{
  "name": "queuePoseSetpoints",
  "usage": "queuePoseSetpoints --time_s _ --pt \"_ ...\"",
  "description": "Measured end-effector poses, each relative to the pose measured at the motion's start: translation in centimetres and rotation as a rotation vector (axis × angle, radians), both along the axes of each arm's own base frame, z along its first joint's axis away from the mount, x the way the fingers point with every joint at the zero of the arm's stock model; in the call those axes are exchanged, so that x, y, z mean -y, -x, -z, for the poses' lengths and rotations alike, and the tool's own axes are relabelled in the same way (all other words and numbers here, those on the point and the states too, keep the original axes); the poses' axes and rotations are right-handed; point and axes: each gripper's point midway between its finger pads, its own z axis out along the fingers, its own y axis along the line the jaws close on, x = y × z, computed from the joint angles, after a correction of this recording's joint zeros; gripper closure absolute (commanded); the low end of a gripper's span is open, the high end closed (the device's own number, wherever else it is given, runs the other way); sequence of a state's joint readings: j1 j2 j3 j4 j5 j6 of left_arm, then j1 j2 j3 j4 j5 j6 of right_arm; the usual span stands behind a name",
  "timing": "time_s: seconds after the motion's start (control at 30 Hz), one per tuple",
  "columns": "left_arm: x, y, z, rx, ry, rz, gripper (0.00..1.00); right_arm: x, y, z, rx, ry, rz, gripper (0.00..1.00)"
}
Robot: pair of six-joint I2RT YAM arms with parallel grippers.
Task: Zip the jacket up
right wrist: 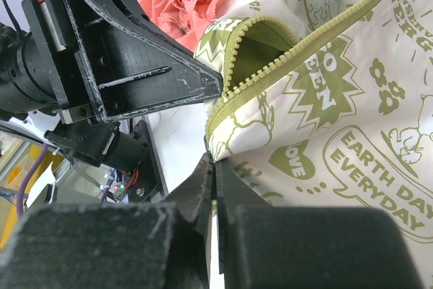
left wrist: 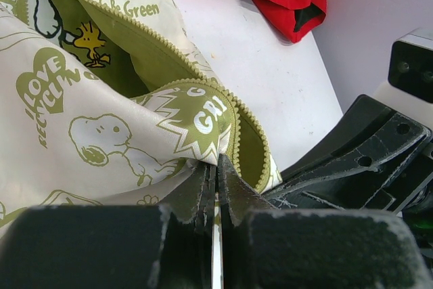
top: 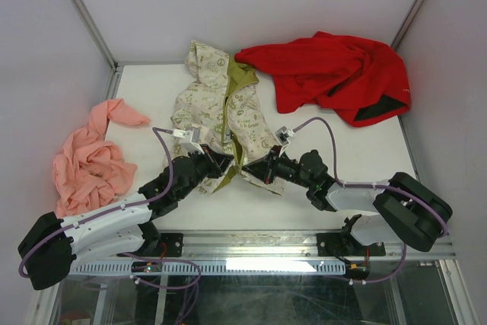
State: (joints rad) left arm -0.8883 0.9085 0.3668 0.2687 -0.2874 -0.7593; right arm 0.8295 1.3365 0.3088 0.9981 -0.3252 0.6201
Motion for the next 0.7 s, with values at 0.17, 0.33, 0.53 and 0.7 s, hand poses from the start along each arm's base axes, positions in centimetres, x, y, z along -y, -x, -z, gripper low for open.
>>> queuePoseSetpoints --time_s 0.17,0.33,0.53,0.7 --pt "0.01 0.01 -0.01 -0.002 0.002 0.000 1.00 0.03 -0.15 -0.01 -0.002 -0.001 0.010 1.00" --pt "0.02 0.02 -0.01 -0.004 0.005 -0.001 1.00 0.13 -0.56 -0.13 -0.004 -0.007 0.035 1.00" --pt "0.03 0.02 -0.01 -0.005 0.006 -0.001 1.00 0.15 -0.73 -0.35 0.000 -0.015 0.044 1.00" --pt "0.03 0.02 -0.01 -0.005 0.006 -0.001 1.00 0.16 -0.75 -0.38 -0.006 -0.018 0.046 1.00"
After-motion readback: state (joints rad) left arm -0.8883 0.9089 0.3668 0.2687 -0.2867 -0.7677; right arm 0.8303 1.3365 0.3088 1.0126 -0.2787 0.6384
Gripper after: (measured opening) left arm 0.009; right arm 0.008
